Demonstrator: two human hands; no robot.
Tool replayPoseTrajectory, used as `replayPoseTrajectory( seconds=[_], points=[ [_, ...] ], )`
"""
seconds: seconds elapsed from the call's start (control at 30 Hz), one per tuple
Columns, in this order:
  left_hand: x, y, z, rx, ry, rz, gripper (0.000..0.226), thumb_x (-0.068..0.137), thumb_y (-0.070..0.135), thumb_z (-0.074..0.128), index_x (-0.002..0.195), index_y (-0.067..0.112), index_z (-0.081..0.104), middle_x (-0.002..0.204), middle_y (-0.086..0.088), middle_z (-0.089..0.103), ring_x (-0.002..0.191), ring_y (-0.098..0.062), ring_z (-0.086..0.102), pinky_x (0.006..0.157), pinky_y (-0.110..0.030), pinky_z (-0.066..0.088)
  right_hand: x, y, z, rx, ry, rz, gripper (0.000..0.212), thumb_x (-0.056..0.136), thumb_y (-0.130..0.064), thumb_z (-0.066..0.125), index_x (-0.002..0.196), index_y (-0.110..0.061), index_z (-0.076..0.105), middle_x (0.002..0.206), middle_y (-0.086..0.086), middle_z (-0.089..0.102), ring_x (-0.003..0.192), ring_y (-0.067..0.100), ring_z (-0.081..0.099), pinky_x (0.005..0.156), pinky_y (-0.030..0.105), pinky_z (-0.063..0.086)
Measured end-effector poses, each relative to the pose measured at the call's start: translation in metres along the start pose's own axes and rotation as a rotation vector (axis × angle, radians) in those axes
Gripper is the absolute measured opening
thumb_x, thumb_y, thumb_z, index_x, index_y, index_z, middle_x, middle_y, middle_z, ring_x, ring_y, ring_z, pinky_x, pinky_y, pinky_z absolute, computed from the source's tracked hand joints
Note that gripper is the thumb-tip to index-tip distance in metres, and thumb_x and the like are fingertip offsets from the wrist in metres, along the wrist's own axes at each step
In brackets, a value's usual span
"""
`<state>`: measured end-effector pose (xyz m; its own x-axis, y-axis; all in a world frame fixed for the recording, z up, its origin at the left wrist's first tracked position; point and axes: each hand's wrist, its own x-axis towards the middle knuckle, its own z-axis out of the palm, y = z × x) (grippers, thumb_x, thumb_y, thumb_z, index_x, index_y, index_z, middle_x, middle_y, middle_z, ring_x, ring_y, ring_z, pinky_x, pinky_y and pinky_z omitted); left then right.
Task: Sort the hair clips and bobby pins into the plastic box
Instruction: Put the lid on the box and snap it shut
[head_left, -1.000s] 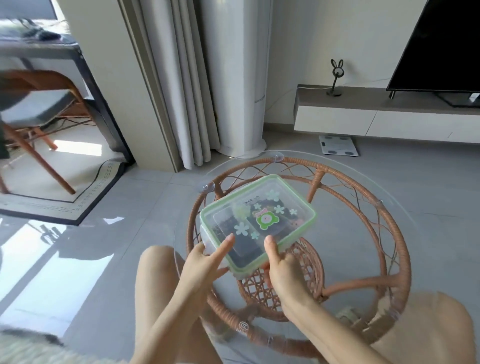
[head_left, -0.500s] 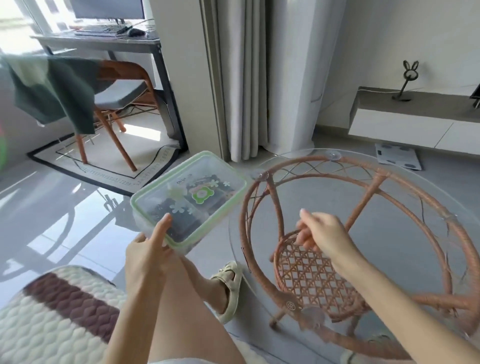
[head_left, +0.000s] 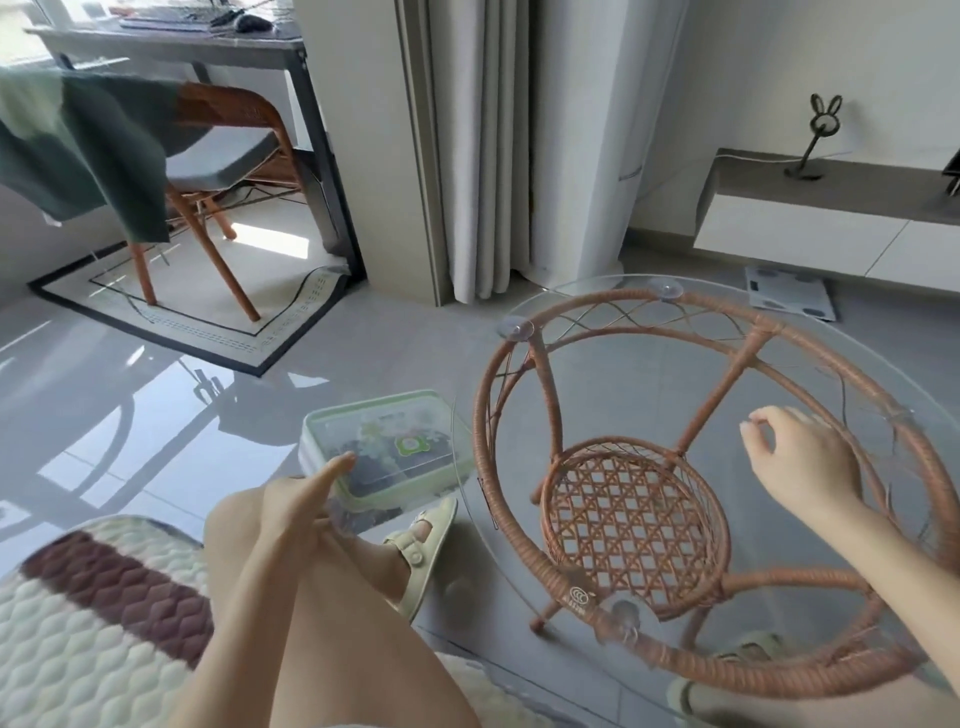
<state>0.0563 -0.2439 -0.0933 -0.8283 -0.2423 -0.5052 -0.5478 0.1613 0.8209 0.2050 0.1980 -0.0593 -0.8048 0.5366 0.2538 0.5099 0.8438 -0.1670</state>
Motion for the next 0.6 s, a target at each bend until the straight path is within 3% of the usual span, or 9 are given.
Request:
replayPoseTrajectory(
  seconds=[0.13, 0.23, 0.33, 0.47, 0.6],
  points=[
    [0.011, 0.004, -0.001, -0.046, -0.110, -0.056, 0.041, 0.071, 0.027, 0.077, 0.095, 0.000, 0.059, 0.092, -0.021, 0.065, 0.073, -0.033, 0.064, 0.059, -0.034, 0.055, -0.002, 0.010, 0.007, -0.045, 0.042, -0.089, 0.027, 0.089, -0.015, 0.048, 0.102, 0.003, 0.063, 0.104, 0.021, 0.067, 0.096, 0.041, 0.058, 0.082, 0.045, 0.049],
    [0.018, 0.005, -0.002, -0.033, -0.121, -0.054, 0.047, 0.068, 0.027, 0.080, 0.100, 0.000, 0.058, 0.095, -0.022, 0.066, 0.085, -0.037, 0.066, 0.076, -0.044, 0.055, -0.006, 0.010, 0.010, -0.020, 0.069, -0.067, 0.042, 0.085, -0.024, 0.036, 0.102, 0.002, 0.063, 0.105, 0.021, 0.067, 0.098, 0.040, 0.058, 0.082, 0.044, 0.049],
    [0.022, 0.005, 0.000, -0.056, -0.123, -0.053, 0.039, 0.065, 0.026, 0.081, 0.085, 0.001, 0.059, 0.092, -0.022, 0.062, 0.083, -0.034, 0.059, 0.066, -0.041, 0.048, -0.009, 0.010, 0.011, -0.022, 0.062, -0.082, 0.051, 0.084, -0.029, 0.028, 0.102, 0.002, 0.064, 0.106, 0.020, 0.068, 0.099, 0.039, 0.059, 0.080, 0.043, 0.050],
    [0.020, -0.003, 0.008, 0.070, -0.069, -0.012, 0.035, 0.062, 0.031, 0.083, 0.074, 0.007, 0.061, 0.099, -0.028, 0.067, 0.088, -0.040, 0.068, 0.082, -0.056, 0.054, -0.009, 0.010, 0.011, -0.010, 0.072, -0.078, 0.051, 0.084, -0.028, 0.027, 0.101, 0.002, 0.065, 0.106, 0.020, 0.068, 0.097, 0.039, 0.059, 0.078, 0.043, 0.051],
    [0.019, -0.020, 0.027, 0.048, -0.152, -0.079, 0.040, 0.071, 0.023, 0.078, 0.095, -0.002, 0.059, 0.085, -0.018, 0.067, 0.080, -0.038, 0.068, 0.072, -0.045, 0.058, -0.009, 0.010, 0.012, -0.009, 0.063, -0.079, 0.052, 0.084, -0.028, 0.026, 0.101, 0.003, 0.065, 0.107, 0.021, 0.068, 0.097, 0.039, 0.059, 0.078, 0.043, 0.051]
  ],
)
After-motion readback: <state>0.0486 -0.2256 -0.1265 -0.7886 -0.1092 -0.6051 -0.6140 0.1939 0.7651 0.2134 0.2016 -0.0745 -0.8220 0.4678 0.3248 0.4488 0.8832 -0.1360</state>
